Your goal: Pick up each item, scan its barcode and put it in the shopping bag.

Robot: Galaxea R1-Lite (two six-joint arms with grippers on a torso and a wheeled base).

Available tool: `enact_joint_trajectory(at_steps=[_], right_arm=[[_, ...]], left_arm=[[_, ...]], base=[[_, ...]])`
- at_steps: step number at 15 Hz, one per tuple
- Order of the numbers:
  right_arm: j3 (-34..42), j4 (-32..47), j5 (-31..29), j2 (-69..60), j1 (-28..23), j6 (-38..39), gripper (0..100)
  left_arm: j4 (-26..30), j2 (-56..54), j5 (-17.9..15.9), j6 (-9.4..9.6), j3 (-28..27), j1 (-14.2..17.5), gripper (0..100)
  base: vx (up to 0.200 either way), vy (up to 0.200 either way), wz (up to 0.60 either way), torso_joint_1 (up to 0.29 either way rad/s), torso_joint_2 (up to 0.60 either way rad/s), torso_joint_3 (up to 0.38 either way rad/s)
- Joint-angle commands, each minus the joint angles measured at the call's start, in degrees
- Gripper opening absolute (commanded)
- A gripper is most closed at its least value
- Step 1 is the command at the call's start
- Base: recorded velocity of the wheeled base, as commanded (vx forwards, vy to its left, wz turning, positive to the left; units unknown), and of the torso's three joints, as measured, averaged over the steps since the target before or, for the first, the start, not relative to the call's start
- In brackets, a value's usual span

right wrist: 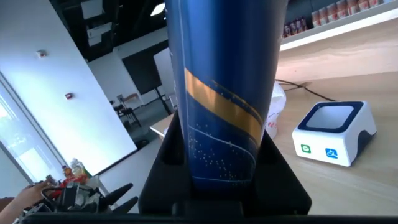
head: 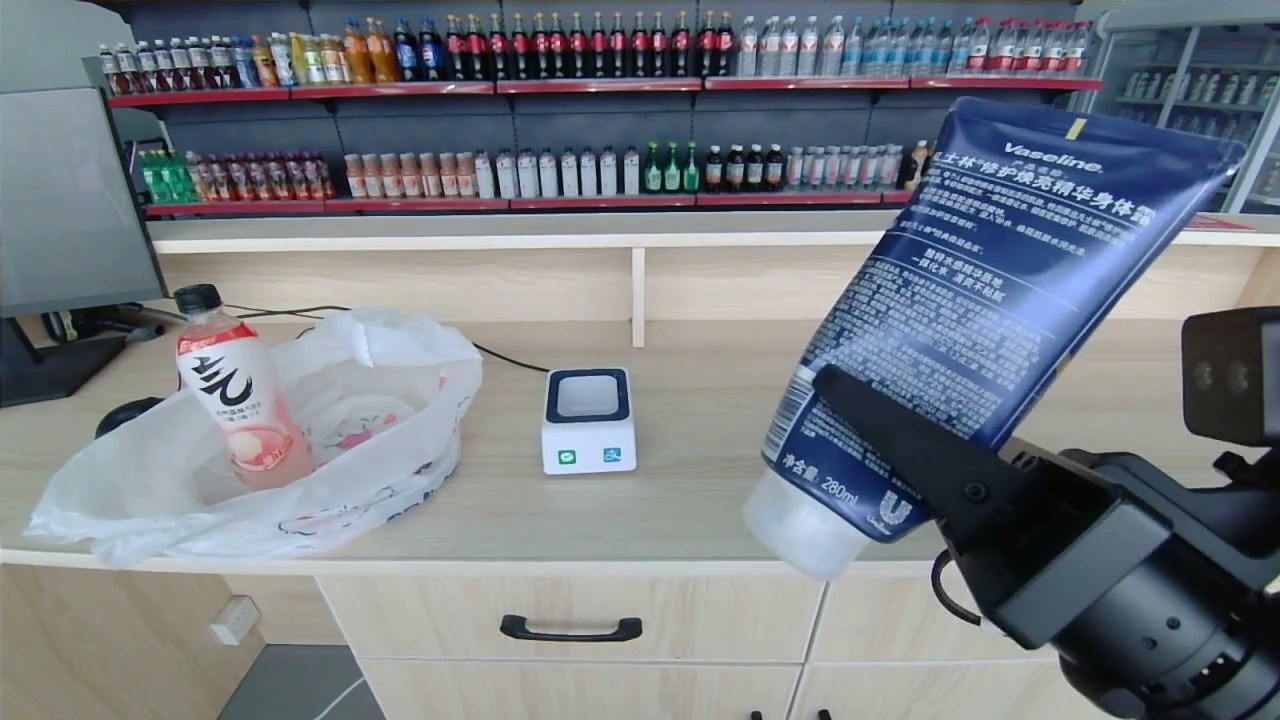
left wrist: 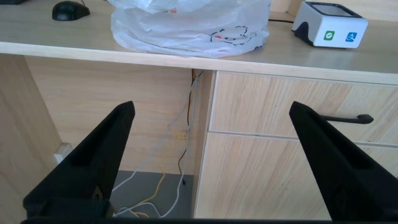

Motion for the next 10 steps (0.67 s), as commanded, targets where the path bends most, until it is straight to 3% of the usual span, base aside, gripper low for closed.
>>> enact_joint_trajectory(at_steps=[1,10], right_arm=[[-1.3,-0.1,0.1,-0.8,1.0,0.8,0],[-2.0,-0.1,0.1,-1.9,3.8,2.6,0]], left_arm=[[0.0,0.0,0.0,-0.01,0.0,0.1,100],[0.0,0.0,0.0,-0.01,0.0,0.0,100]], base=[[0.0,0.0,0.0,0.0,0.0,0.0],[0.0,0.0,0.0,0.0,0.0,0.0]])
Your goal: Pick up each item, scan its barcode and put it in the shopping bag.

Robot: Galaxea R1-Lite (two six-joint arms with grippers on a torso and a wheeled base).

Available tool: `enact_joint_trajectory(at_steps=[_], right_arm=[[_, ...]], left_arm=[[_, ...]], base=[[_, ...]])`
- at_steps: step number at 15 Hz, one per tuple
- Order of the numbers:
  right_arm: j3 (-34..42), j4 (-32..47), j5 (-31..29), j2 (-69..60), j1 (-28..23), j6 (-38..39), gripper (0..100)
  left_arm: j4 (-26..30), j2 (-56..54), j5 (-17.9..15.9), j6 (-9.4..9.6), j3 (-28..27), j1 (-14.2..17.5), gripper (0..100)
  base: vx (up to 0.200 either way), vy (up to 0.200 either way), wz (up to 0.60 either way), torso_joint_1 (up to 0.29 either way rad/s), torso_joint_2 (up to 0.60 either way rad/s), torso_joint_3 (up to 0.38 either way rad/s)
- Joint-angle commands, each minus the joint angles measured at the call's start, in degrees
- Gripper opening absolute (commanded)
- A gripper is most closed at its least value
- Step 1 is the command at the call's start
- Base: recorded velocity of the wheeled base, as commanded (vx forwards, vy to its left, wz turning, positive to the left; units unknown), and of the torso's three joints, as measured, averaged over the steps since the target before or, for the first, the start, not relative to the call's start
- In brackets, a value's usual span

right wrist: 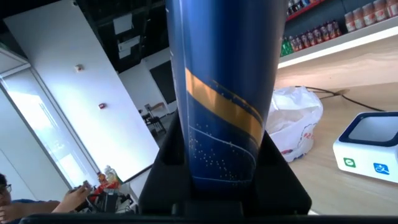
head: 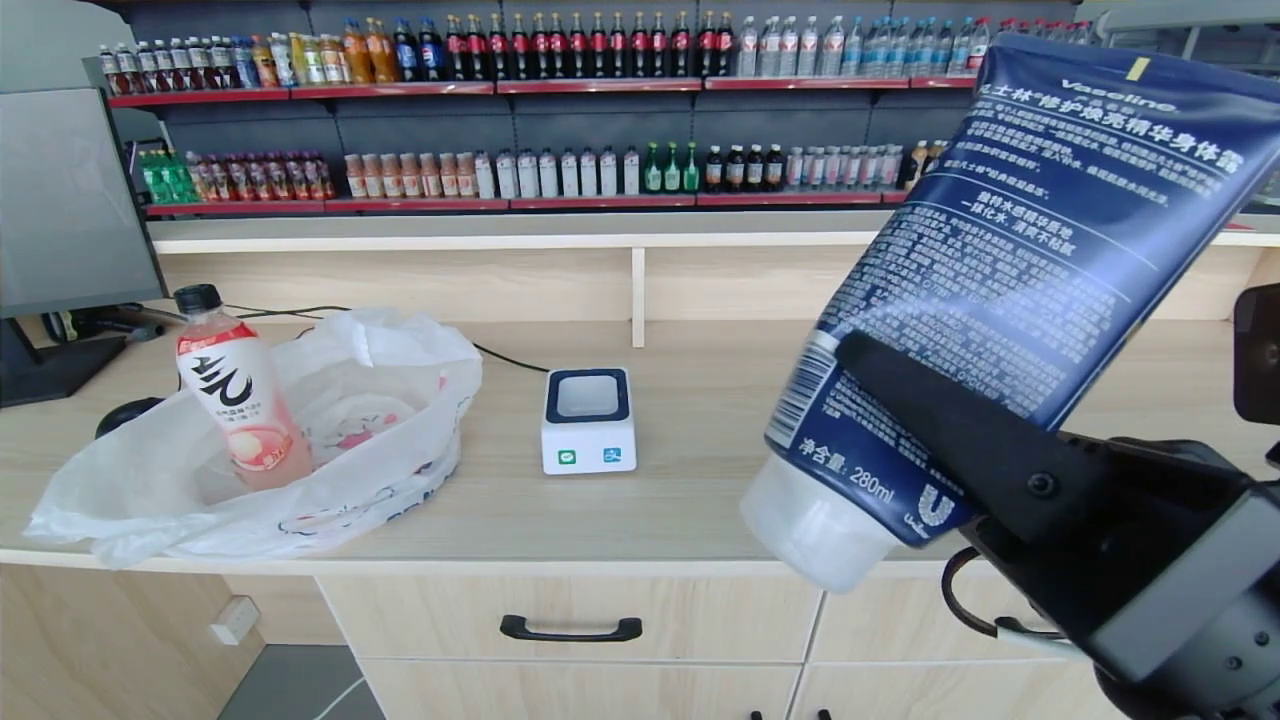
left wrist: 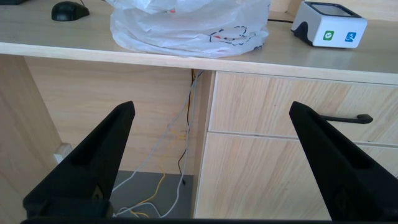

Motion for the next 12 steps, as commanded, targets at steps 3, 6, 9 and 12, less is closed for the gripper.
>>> enact_joint_trajectory(at_steps=[3,6,9,12], right_arm=[[-0.4,-0.1,0.1,0.0,0.1,-0.1,0],[0.1,-0.1,0.1,-0.2,0.1,-0.1,0],[0.5,-0.1,0.0,-0.7,0.1,0.5,0],[0.5,-0.1,0.1,-0.8,0.1,0.5,0]], left_arm=[[0.0,0.0,0.0,-0.01,0.0,0.0,100],[0.0,0.0,0.0,-0.01,0.0,0.0,100],[0.0,0.0,0.0,-0.01,0.0,0.0,100],[0.0,0.0,0.0,-0.01,0.0,0.0,100]], base=[[0.0,0.0,0.0,0.0,0.0,0.0],[0.0,0.0,0.0,0.0,0.0,0.0],[0.0,0.0,0.0,0.0,0.0,0.0],[0.0,0.0,0.0,0.0,0.0,0.0]])
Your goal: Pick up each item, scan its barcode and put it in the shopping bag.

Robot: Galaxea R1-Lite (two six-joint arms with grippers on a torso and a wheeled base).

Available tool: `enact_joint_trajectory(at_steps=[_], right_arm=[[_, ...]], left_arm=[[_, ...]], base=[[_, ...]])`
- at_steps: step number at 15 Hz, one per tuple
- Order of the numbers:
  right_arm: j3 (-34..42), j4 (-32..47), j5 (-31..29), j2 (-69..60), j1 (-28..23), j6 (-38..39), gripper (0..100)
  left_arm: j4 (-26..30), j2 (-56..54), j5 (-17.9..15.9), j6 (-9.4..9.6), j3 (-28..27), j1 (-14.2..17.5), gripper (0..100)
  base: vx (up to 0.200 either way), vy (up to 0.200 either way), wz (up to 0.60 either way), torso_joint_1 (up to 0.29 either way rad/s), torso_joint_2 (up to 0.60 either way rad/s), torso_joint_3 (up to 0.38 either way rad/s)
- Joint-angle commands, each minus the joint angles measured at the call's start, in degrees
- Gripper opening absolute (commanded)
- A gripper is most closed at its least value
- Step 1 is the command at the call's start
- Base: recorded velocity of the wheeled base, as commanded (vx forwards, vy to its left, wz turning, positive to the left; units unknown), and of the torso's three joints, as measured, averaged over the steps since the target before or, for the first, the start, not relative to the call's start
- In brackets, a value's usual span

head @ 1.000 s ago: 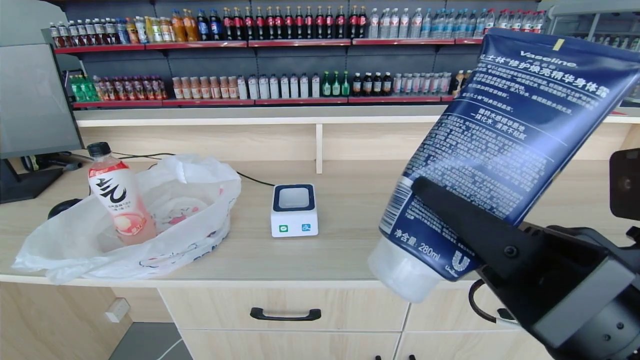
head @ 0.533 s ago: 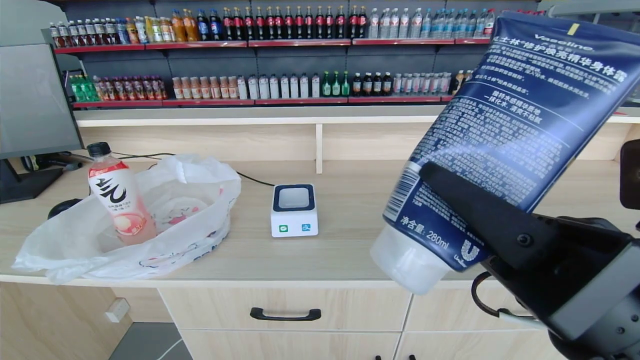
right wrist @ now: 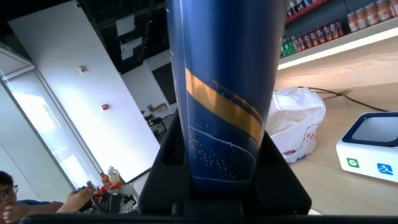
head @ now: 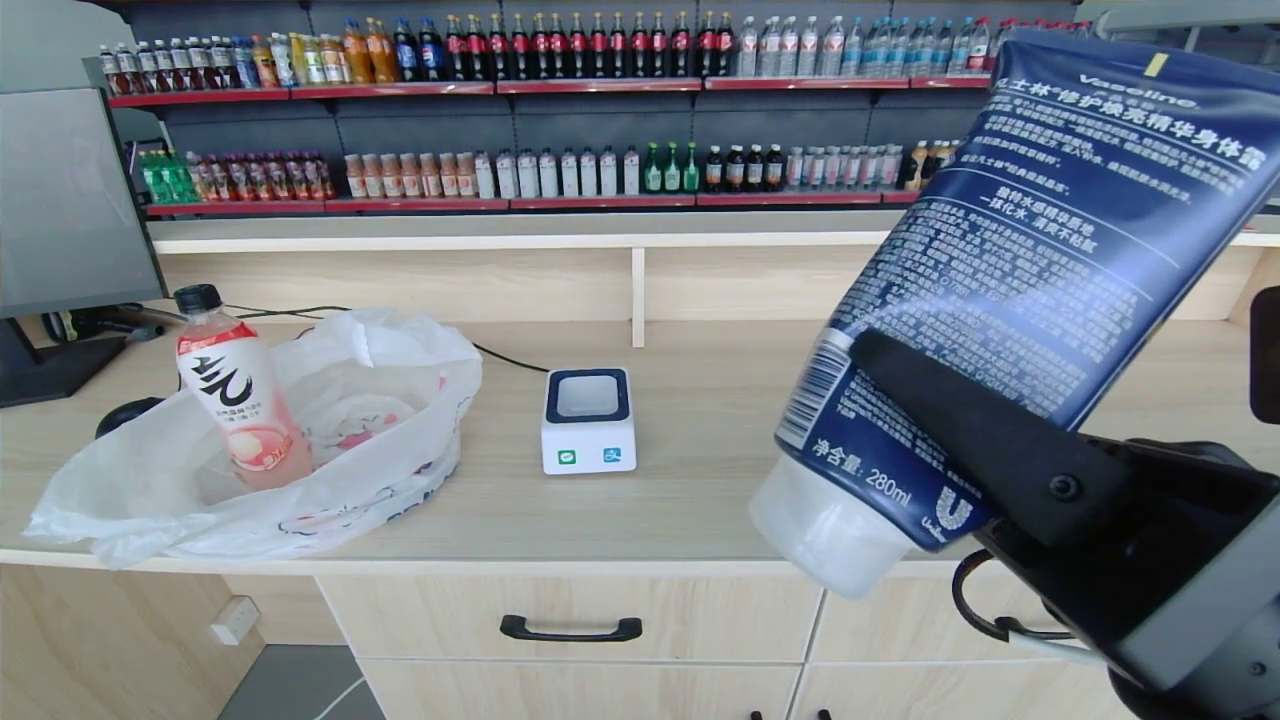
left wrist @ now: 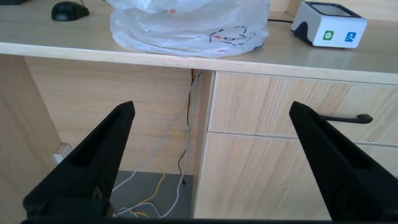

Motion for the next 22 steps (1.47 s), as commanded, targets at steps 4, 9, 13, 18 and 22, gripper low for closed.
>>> enact_joint_trajectory(at_steps=[4,9,13,18,22], right_arm=[[1.0,-0.1,0.0,-1.1,0.0,-0.2,0],[1.4,-0.1,0.0,-0.9,0.0,-0.4,0],[2.7,-0.1,0.0,-3.1,-0.1,-0.5,0],[5.2,-0.1,0.0,-2.1,-0.4,-2.1,0],[8.5,-0.1,-0.1,-0.6,-1.7,-12.8,0]], left_arm=[[0.0,0.0,0.0,-0.04,0.0,0.0,100],[0.0,0.0,0.0,-0.04,0.0,0.1,100],[0.0,0.0,0.0,-0.04,0.0,0.1,100],[0.0,0.0,0.0,-0.04,0.0,0.1,100],[0.0,0.0,0.0,-0.04,0.0,0.1,100]], base=[[0.0,0.0,0.0,0.0,0.0,0.0],[0.0,0.0,0.0,0.0,0.0,0.0],[0.0,0.0,0.0,0.0,0.0,0.0],[0.0,0.0,0.0,0.0,0.0,0.0],[0.0,0.0,0.0,0.0,0.0,0.0]])
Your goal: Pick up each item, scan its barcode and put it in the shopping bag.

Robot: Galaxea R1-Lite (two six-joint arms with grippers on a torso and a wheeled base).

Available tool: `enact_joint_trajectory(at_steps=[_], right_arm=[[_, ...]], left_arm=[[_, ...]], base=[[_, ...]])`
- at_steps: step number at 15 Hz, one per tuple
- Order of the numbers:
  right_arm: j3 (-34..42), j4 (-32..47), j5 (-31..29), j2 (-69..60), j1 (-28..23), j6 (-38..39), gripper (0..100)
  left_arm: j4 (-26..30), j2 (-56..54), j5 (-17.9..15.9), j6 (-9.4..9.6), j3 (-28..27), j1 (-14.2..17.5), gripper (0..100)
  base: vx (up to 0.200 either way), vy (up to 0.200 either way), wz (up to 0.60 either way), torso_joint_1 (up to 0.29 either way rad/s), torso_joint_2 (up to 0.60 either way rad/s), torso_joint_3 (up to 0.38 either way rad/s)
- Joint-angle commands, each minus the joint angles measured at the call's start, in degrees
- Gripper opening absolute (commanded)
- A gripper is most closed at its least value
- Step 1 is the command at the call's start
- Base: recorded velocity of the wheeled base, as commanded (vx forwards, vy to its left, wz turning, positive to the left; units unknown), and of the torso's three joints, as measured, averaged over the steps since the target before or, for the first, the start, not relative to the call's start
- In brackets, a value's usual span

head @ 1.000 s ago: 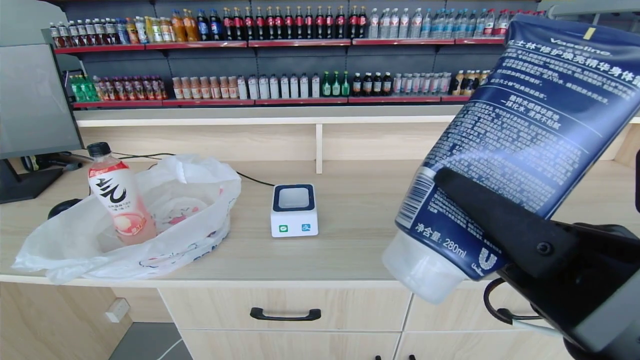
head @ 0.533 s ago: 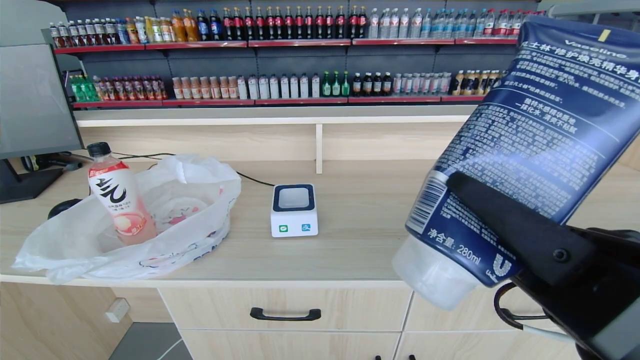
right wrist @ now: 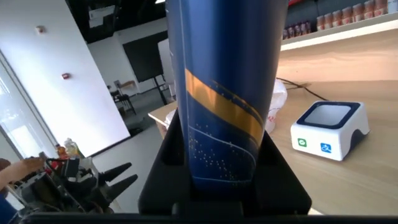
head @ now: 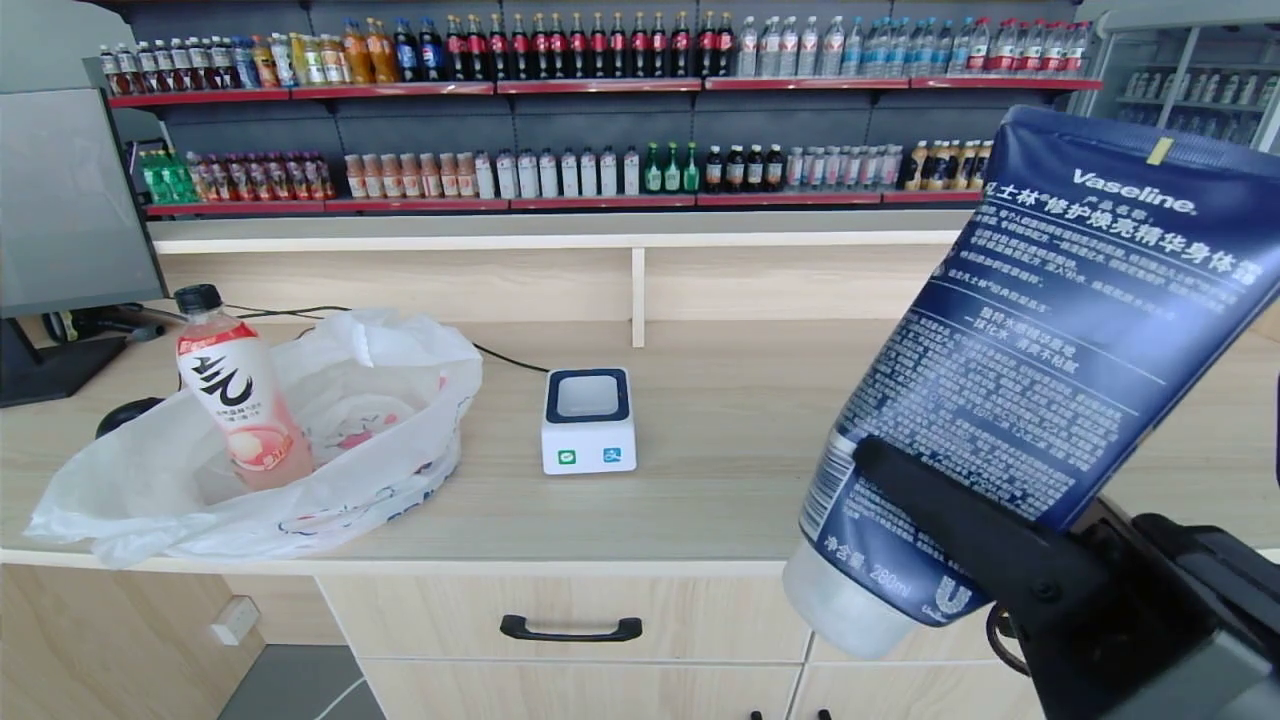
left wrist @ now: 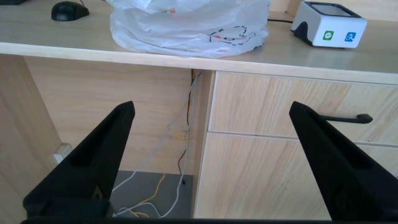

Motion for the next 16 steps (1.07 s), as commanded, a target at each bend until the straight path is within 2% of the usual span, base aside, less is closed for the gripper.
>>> enact_joint_trajectory(at_steps=[1,3,4,8,11,12,16], right_arm=[[1.6,-0.1,0.1,0.9,-2.7,-3.7,0],[1.1,-0.1,0.0,1.7,-6.5,-8.8,0],[0.3,-0.1,-0.2,2.7,-9.6,-13.4,0],[-0.3,-0.1,0.0,6.5,-20.6,-23.9,0],[-1.0,-0.1,2.2,9.0,-22.3,-24.4,0],[-0.7,-0.1,6.8,9.4,-23.1,-24.2,0],[-1.7,-0.1,6.8,9.7,-27.2,-24.1,0]], left_arm=[[0.0,0.0,0.0,-0.01,0.0,0.0,100],[0.0,0.0,0.0,-0.01,0.0,0.1,100],[0.0,0.0,0.0,-0.01,0.0,0.1,100],[0.0,0.0,0.0,-0.01,0.0,0.0,100],[0.0,0.0,0.0,-0.01,0.0,0.0,100],[0.0,0.0,0.0,-0.01,0.0,0.1,100],[0.0,0.0,-0.1,0.6,0.0,0.0,100]], base=[[0.0,0.0,0.0,0.0,0.0,0.0],[0.0,0.0,0.0,0.0,0.0,0.0],[0.0,0.0,0.0,0.0,0.0,0.0],[0.0,0.0,0.0,0.0,0.0,0.0],[0.0,0.0,0.0,0.0,0.0,0.0],[0.0,0.0,0.0,0.0,0.0,0.0],[0.0,0.0,0.0,0.0,0.0,0.0]])
